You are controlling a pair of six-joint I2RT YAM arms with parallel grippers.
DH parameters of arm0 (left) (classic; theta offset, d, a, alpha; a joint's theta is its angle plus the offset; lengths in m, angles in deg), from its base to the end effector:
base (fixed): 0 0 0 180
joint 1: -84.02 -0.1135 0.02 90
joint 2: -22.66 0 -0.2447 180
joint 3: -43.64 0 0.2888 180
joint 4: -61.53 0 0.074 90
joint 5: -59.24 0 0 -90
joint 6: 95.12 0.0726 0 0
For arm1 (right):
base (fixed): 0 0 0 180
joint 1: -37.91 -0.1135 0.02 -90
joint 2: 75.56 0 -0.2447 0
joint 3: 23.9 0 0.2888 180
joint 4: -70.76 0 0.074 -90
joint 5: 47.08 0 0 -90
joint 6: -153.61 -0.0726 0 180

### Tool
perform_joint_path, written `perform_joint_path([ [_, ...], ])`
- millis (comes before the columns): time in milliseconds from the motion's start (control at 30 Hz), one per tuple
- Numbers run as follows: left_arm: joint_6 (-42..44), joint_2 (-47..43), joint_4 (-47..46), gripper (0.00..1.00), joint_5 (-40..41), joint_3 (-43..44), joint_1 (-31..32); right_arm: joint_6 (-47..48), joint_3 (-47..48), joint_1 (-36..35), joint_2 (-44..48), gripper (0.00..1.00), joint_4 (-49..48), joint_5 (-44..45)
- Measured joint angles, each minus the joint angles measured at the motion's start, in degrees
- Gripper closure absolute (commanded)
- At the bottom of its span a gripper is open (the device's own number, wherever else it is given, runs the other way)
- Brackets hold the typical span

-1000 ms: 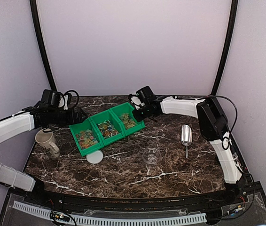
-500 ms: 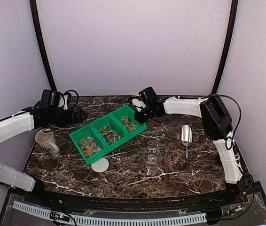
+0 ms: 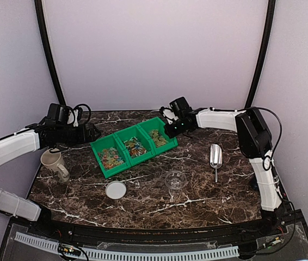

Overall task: Pack the candies
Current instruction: Move the plate to the center of the board.

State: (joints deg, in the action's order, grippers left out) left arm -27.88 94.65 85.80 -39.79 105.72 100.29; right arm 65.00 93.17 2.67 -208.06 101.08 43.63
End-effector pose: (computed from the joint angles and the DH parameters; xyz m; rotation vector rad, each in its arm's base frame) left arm 0.3322 -0.1088 0.2147 -0.0328 2.2132 -0.5559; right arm 0.4628 0.3258 0.1121 -0.7440 2.2668 0.2682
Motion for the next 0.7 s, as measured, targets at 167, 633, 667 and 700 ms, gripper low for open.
perform_joint_path([
  [167,0.0,0.0,0.0,0.01,0.0,0.0,0.0,0.8,-1.7,1.9,1.2,0.94,-0.1,1.6],
  [633,-0.3,0.0,-0.2,0.01,-0.4,0.0,0.0,6.1,-5.3,6.6,4.3,0.77,1.6,2.5],
  [667,-0.3,0.0,-0.2,0.01,-0.4,0.0,0.0,6.4,-5.3,6.6,4.4,0.72,1.7,2.8],
  [700,-0.3,0.0,-0.2,0.01,-0.4,0.0,0.0,7.1,-5.5,6.5,4.5,0.67,2.1,3.7],
])
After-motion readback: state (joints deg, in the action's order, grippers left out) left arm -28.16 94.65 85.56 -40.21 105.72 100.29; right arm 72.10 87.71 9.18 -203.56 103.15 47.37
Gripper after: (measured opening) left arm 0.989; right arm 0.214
